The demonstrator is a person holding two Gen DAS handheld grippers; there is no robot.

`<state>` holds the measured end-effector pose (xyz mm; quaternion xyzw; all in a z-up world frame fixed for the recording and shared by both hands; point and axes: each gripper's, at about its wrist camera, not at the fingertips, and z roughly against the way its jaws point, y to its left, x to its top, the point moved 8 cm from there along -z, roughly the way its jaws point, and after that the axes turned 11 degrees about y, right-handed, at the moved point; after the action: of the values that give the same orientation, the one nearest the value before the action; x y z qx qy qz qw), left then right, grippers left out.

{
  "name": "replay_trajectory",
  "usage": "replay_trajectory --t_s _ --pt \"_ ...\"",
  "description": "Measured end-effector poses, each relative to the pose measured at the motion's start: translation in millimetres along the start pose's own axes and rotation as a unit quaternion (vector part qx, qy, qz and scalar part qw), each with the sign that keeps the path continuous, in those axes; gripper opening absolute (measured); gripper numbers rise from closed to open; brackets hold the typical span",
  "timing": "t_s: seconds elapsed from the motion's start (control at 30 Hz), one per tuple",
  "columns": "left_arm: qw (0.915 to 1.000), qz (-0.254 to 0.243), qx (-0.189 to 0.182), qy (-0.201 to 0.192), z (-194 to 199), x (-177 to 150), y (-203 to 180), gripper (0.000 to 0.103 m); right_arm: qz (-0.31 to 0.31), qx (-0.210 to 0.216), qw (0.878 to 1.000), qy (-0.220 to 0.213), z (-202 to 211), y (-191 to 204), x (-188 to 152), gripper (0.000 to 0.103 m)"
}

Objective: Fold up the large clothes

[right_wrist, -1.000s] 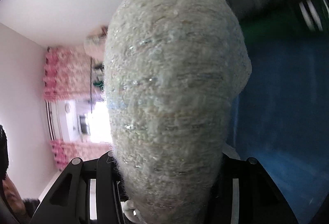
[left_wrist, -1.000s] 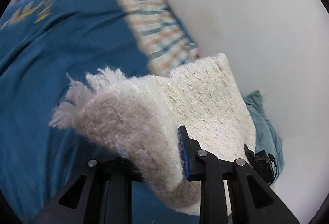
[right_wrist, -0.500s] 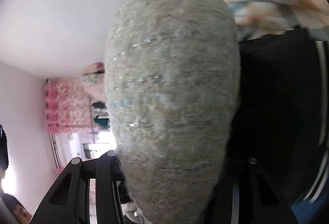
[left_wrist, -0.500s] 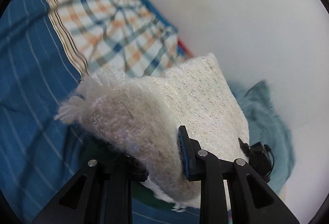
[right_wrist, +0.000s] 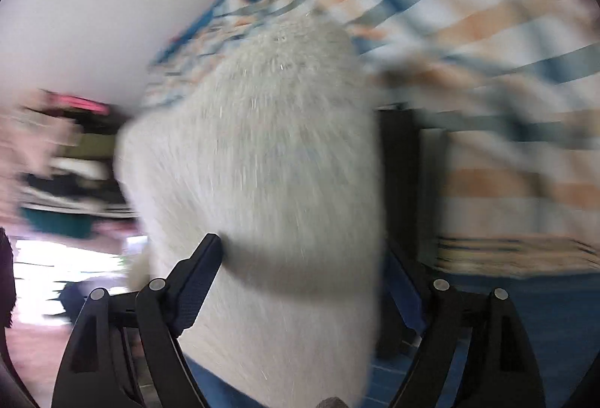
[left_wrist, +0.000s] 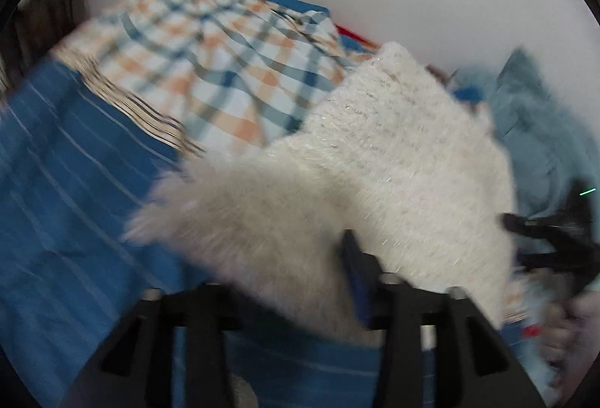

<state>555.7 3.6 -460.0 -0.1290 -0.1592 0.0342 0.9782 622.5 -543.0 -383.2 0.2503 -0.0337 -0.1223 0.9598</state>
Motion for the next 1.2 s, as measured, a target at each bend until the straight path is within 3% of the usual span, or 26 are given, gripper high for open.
replay_trajectory --t_s 0.03,0.07,0.13,0.27,0.37,0.47,0.87,1.03,1.2 --pt "0.9993 -0.013 0.036 0.0 6 -2 -1 0.085 0.003 -0.048 0.999 -0.019 10 2 -13 0.089" --pt "0.9981 -0.022 0.058 -0.005 12 -4 -1 0.092 0.005 -0.094 0.995 -0.029 17 4 -24 0.09" --pt "0.9931 -0.046 0.106 -0.02 32 -8 -4 0.094 0.005 -0.164 0.985 -0.043 30 -9 -58 0.091" --pt "0.9807 -0.082 0.174 -0.036 73 -21 -11 0.097 -0.011 -0.239 0.969 -0.065 54 21 -115 0.092" --pt "0.978 -0.097 0.182 -0.03 106 -36 -18 0.098 -0.023 -0.279 0.956 -0.085 82 30 -160 0.093" --pt "0.9752 -0.115 0.186 -0.036 151 -55 -27 0.098 -0.033 -0.295 0.95 -0.097 118 50 -202 0.093" --pt "0.9741 -0.163 0.139 -0.072 335 -133 -63 0.098 -0.015 -0.314 0.931 -0.187 311 176 -393 0.093" --pt "0.9743 -0.164 0.123 -0.092 392 -161 -68 0.098 -0.004 -0.316 0.923 -0.219 377 220 -466 0.094" --pt "0.9737 -0.165 0.112 -0.11 435 -182 -72 0.098 0.002 -0.312 0.917 -0.249 424 249 -519 0.093"
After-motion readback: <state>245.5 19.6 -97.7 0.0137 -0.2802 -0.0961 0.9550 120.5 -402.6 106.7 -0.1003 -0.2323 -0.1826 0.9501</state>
